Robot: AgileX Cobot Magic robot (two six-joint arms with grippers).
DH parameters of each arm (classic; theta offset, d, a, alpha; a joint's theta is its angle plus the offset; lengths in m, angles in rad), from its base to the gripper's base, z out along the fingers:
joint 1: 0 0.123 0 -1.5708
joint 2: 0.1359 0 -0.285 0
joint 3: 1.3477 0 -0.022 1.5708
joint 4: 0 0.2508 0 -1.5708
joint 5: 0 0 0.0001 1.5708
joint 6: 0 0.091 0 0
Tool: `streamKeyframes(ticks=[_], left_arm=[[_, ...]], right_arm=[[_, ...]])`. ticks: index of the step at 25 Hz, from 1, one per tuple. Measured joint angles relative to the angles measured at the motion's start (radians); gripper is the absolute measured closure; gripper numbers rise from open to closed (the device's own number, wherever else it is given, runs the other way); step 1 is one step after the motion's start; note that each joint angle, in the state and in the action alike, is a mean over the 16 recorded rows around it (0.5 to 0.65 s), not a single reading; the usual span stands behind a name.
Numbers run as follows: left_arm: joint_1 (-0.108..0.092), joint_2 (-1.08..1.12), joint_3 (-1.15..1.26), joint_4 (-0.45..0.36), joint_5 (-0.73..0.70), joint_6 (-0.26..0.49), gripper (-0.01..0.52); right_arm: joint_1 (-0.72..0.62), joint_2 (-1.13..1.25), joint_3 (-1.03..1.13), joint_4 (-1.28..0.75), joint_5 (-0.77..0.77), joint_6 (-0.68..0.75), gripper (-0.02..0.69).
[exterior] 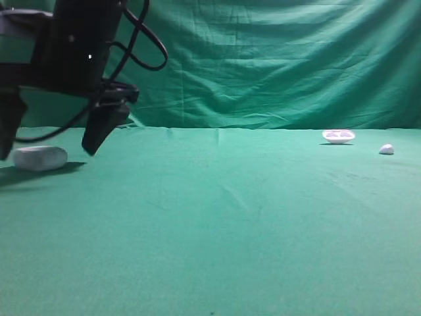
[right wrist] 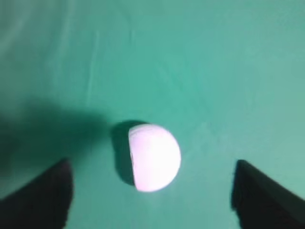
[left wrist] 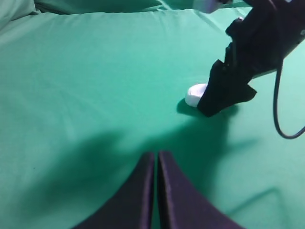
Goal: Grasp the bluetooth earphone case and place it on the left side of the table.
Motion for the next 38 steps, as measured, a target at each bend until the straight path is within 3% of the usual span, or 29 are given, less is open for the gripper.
streamKeyframes(ticks=[6,10,28,38], left_arm=[[0.0,0.0,0.0,0.0,0.0,0.0,0.514],[0.0,0.0,0.0,0.0,0.0,0.0,0.514],[0.0,0.0,0.0,0.0,0.0,0.0,0.514],[0.0,0.0,0.0,0.0,0.0,0.0,0.514]], right_arm=[[0.0,-0.204,0.025,-0.077,0.112,0.062,0.568],[0.0,-0.347,0.089,-0.121,0.155,0.118,0.651],[0.0,-1.111,0.849,-0.297,0.16,0.454,0.665],[0.0,-1.489,1.235,-0.325,-0.003,0.552,0.665]])
